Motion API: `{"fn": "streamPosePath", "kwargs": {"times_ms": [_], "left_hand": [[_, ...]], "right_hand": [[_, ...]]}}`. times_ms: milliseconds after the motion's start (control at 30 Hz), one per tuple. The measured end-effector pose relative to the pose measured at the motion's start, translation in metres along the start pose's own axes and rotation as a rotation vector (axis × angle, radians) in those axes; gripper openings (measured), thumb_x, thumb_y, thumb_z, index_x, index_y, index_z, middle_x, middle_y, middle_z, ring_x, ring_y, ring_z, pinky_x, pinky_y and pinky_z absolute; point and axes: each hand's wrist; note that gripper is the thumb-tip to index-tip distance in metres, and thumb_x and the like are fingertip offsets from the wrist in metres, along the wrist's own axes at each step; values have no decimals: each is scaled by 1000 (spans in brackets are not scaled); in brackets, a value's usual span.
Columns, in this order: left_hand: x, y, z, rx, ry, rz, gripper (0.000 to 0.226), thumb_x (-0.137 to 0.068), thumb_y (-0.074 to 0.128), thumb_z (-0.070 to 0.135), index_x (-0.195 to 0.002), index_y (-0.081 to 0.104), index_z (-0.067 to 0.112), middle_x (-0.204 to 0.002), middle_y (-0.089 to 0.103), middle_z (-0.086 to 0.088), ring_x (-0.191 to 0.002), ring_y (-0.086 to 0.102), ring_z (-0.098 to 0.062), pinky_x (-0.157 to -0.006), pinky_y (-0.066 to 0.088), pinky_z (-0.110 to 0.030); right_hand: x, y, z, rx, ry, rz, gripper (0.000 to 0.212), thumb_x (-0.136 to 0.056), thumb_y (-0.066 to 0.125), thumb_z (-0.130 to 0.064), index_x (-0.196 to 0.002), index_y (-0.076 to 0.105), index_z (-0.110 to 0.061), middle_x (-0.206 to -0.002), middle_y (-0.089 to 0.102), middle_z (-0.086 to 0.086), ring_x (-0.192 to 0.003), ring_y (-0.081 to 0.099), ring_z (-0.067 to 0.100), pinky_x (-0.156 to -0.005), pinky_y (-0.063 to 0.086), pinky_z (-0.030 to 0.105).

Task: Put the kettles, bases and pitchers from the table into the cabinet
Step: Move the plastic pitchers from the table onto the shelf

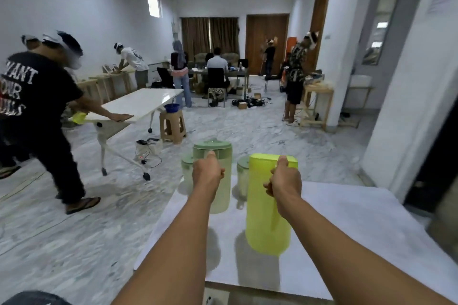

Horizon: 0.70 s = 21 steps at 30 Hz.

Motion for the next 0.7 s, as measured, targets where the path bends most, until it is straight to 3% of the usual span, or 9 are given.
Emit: {"fn": "streamPosePath", "kwargs": {"times_ms": [67,167,267,333,433,567,700], "left_hand": [[30,24,25,20,42,-75,56,-102,35,41,-114,65,-5,-72,65,-8,-60,56,-20,-60,40,-29],[85,65,61,82,132,-213,50,-101,38,38,-113,65,-3,-72,66,-8,-59,56,-19,-63,41,-29],[148,115,89,127,193,-370,47,-101,39,36,-109,66,-1,-72,66,-8,-59,56,-20,-60,41,-29],[200,148,105,134,228,-481,44,-100,38,36,-99,67,2,-69,64,-7,-56,54,-20,-57,39,-28],[282,194,123,203,271,-651,38,-99,39,31,-79,62,9,-63,61,-6,-52,51,-19,-55,37,-27],[401,240,136,296,277,-907,32,-89,43,31,-74,62,11,-57,60,-5,-51,52,-20,-56,39,-28],[508,260,139,361,328,-1045,35,-83,45,36,-68,64,10,-57,62,-4,-61,59,-24,-64,44,-35]], "right_hand": [[9,-43,-21,5,-68,112,64,-101,29,-52,-69,56,-4,-71,60,14,-79,68,38,-83,55,55],[25,-113,-48,20,-121,316,72,-97,26,-56,-98,67,3,-103,69,23,-96,66,41,-88,53,53],[55,-196,-77,40,-179,508,68,-103,25,-48,-115,64,6,-120,64,26,-108,61,40,-90,47,41],[77,-254,-92,65,-217,658,65,-104,25,-43,-120,62,8,-128,61,27,-116,57,40,-91,43,40],[112,-332,-108,90,-240,890,63,-104,27,-42,-115,65,7,-126,63,27,-116,59,41,-90,44,40],[169,-427,-117,92,-283,1232,61,-103,28,-42,-106,68,5,-118,66,26,-109,61,42,-84,46,41],[220,-501,-122,108,-285,1504,61,-101,28,-43,-104,69,2,-115,68,25,-106,63,42,-83,48,42]]}}
Point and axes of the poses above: each hand's wrist, its own x-axis away from the middle knuckle, its own y-axis out of the palm, z = x × y
